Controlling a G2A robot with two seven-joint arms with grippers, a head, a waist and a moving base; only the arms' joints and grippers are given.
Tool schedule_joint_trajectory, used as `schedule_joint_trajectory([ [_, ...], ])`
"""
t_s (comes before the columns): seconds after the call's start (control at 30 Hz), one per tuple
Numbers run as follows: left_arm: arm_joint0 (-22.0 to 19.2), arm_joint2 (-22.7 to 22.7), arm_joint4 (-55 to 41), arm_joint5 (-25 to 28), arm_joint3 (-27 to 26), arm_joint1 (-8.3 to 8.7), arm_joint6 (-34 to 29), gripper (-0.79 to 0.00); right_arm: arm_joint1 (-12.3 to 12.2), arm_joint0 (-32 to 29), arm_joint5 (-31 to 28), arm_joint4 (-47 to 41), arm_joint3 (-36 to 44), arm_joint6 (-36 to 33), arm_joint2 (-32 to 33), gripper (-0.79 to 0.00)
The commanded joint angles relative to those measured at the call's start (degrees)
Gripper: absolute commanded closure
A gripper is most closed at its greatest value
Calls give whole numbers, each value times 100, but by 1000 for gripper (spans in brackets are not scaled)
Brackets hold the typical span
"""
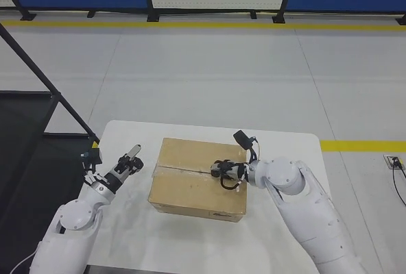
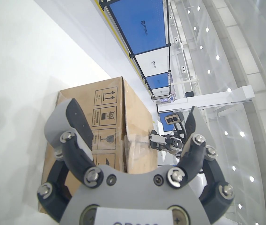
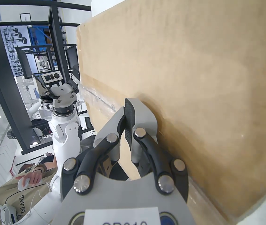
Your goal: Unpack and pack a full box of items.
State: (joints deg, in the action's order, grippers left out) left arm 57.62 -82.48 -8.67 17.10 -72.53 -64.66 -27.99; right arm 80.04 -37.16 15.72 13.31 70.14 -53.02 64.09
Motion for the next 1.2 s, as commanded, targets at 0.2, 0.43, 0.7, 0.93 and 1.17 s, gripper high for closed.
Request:
schedule_joint_trajectory([
  [0.2,276,-219,-75,3,-151,33,84,-785,217,670,-285,-381,-952,24,-577,0],
  [0.43,359,-310,-163,11,-194,45,52,-785,496,1158,-481,-660,-1531,161,-1181,0],
  [0.7,378,-389,-258,33,-114,57,-38,-785,663,1479,-801,-564,-1857,49,-1573,0],
  [0.93,187,-275,-219,29,-27,48,-220,-785,498,1209,-691,-186,-1422,-112,-1366,0],
  [1.17,9,-148,-165,29,75,34,-333,-785,187,555,-308,205,-504,-179,-730,0],
])
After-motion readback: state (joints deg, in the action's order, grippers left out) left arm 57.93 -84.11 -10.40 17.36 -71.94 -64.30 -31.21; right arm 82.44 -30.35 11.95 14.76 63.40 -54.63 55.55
